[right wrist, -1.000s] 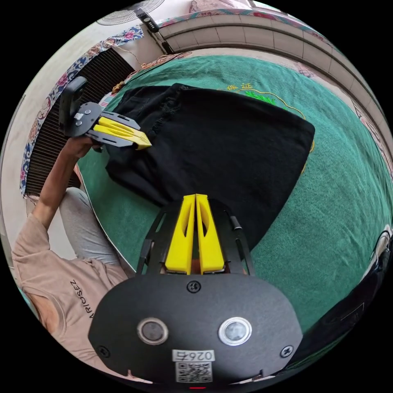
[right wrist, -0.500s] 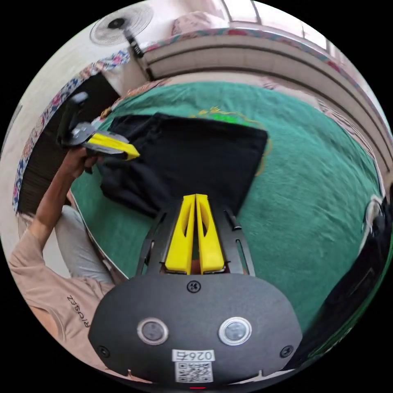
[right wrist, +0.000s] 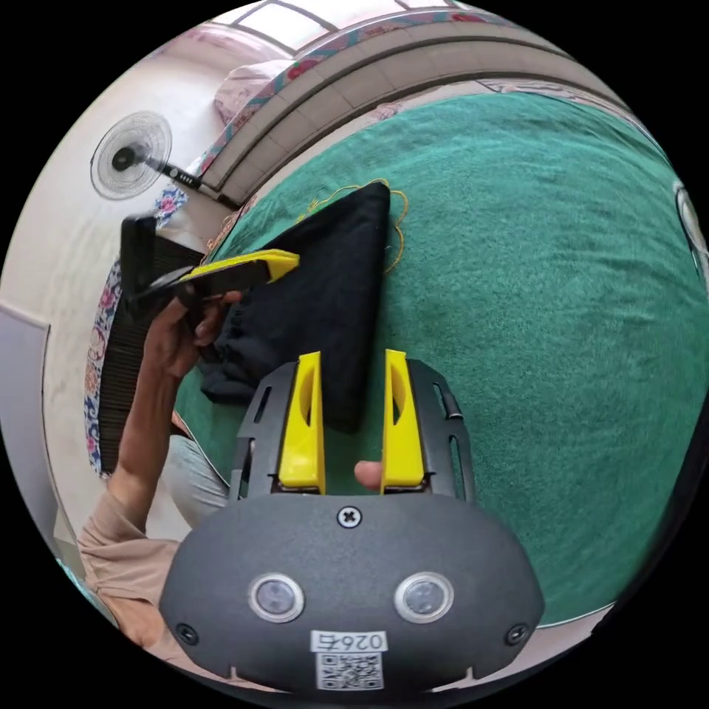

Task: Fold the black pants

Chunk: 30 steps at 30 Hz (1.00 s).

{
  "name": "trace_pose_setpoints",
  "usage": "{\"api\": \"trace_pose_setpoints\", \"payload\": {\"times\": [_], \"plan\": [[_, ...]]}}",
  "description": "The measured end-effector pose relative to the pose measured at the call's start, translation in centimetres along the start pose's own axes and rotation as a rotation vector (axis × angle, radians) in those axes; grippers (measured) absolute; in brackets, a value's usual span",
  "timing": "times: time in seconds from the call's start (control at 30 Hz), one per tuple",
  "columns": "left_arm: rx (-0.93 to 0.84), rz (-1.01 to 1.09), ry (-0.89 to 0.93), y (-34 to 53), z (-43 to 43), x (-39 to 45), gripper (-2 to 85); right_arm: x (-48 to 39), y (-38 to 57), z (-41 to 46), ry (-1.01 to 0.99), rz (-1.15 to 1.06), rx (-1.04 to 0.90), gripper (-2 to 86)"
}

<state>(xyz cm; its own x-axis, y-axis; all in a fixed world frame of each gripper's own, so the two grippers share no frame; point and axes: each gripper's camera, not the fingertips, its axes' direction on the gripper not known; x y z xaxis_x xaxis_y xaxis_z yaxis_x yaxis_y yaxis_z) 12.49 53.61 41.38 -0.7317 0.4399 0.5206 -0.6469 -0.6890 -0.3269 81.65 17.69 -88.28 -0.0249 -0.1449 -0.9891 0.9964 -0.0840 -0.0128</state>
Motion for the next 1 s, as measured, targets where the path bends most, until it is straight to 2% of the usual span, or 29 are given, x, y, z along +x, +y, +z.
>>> {"api": "trace_pose_setpoints", "payload": {"times": [0.13, 0.23, 0.3, 0.37, 0.5, 0.57, 0.6, 0.67, 0.73, 0.77, 0.8, 0.83, 0.9, 1.0], "plan": [[-0.045, 0.012, 0.081, -2.2, 2.3, 0.9, 15.4, -2.9, -0.6, -2.8, 0.016, -0.106, 0.017, 2.2], [-0.068, 0.002, 0.126, -4.1, 2.7, 2.0, 21.7, -8.0, 0.0, -6.4, 0.098, -0.241, 0.071, 0.5], [-0.131, -0.012, 0.116, -5.5, 3.5, 2.7, 22.5, -13.6, 1.3, -8.7, 0.181, -0.377, 0.135, -0.6], [-0.243, -0.008, -0.044, -7.3, 4.4, 3.9, 16.9, -17.4, 2.4, -9.2, 0.279, -0.459, 0.158, -0.8], [-0.319, 0.044, -0.144, -8.9, 4.7, 5.6, 7.9, -19.3, 3.5, -11.2, 0.342, -0.451, 0.196, 1.6], [-0.317, 0.052, -0.226, -9.4, 4.4, 6.1, 3.7, -18.3, 3.6, -13.6, 0.300, -0.399, 0.223, 8.6], [-0.313, 0.048, -0.225, -9.5, 4.4, 6.0, 3.3, -17.4, 3.4, -14.7, 0.264, -0.358, 0.223, 13.6], [-0.288, 0.015, -0.204, -9.8, 4.1, 5.6, 2.2, -16.2, 2.7, -15.0, 0.220, -0.307, 0.204, 17.2], [-0.271, -0.014, -0.185, -10.0, 4.0, 5.2, 1.7, -15.1, 1.6, -13.9, 0.156, -0.273, 0.167, 16.7], [-0.265, -0.026, -0.183, -10.2, 4.0, 5.1, 1.5, -14.3, 0.7, -12.9, 0.105, -0.247, 0.139, 12.2], [-0.263, -0.030, -0.187, -10.3, 4.0, 5.2, 1.4, -13.7, -0.2, -12.4, 0.055, -0.247, 0.103, 4.2], [-0.259, -0.032, -0.199, -10.6, 3.8, 5.4, 1.3, -13.5, -0.5, -12.4, 0.021, -0.258, 0.078, 3.6], [-0.238, -0.021, -0.186, -11.3, 3.2, 6.1, 1.2, -12.0, -0.3, -15.5, -0.027, -0.211, 0.081, 1.9], [-0.198, 0.048, -0.046, -13.2, 1.9, 8.4, 1.1, -11.5, 3.2, -23.5, -0.066, -0.208, 0.149, 1.4]]}}
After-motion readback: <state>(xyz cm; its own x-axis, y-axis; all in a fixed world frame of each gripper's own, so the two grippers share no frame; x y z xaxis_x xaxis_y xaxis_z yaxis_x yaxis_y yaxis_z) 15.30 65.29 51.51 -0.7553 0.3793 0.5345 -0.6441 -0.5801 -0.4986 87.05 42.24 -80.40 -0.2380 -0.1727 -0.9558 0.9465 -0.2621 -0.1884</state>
